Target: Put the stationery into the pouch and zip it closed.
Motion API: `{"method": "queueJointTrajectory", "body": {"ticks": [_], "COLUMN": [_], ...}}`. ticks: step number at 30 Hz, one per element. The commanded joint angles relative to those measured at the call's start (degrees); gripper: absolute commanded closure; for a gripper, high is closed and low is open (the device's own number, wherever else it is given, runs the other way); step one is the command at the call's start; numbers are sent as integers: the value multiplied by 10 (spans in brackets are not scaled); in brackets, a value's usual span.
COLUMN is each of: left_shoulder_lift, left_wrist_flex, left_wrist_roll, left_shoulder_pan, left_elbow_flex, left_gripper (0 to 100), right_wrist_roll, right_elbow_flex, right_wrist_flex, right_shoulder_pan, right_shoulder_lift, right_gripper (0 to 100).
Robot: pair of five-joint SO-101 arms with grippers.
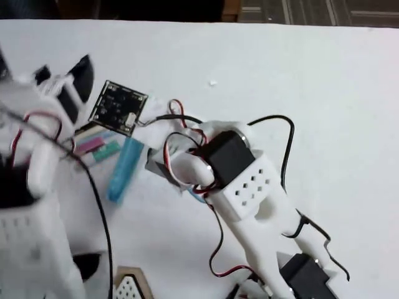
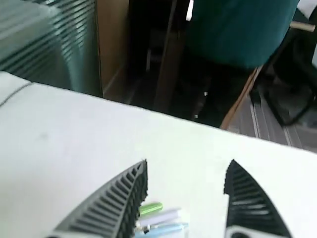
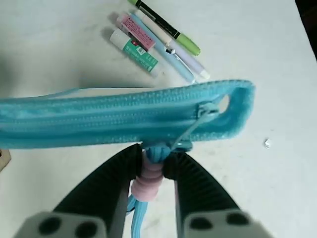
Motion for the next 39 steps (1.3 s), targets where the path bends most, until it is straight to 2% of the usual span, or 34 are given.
{"method": "queueJointTrajectory", "body": {"ticks": [1,8,13,16,21,27,30,39], "left_shoulder_lift": [108,276,328,332,334,330,330,330], "left_wrist_flex": [55,238,345,348,349,351,351,351], "left_wrist_roll": [-3,-105,-182,-180,-102,-47,-46,-47], "left_shoulder_pan": [7,13,46,23,-52,-131,-148,-145], "left_elbow_flex": [-113,-353,-497,-516,-515,-515,-515,-515], "left_gripper": [732,732,732,735,736,736,736,736], "right_wrist_roll": [-7,-7,-3,-6,-7,-7,-7,-4], "right_elbow_flex": [-1,-2,-2,-2,-5,-5,-5,-5], "right_wrist_flex": [-8,-12,-22,-29,-41,-166,-230,-398], "right_shoulder_pan": [2,3,3,3,4,50,64,65], "right_shoulder_lift": [-7,-7,-7,-7,-8,-37,-57,-87], "right_gripper": [981,981,981,981,981,981,981,981]}}
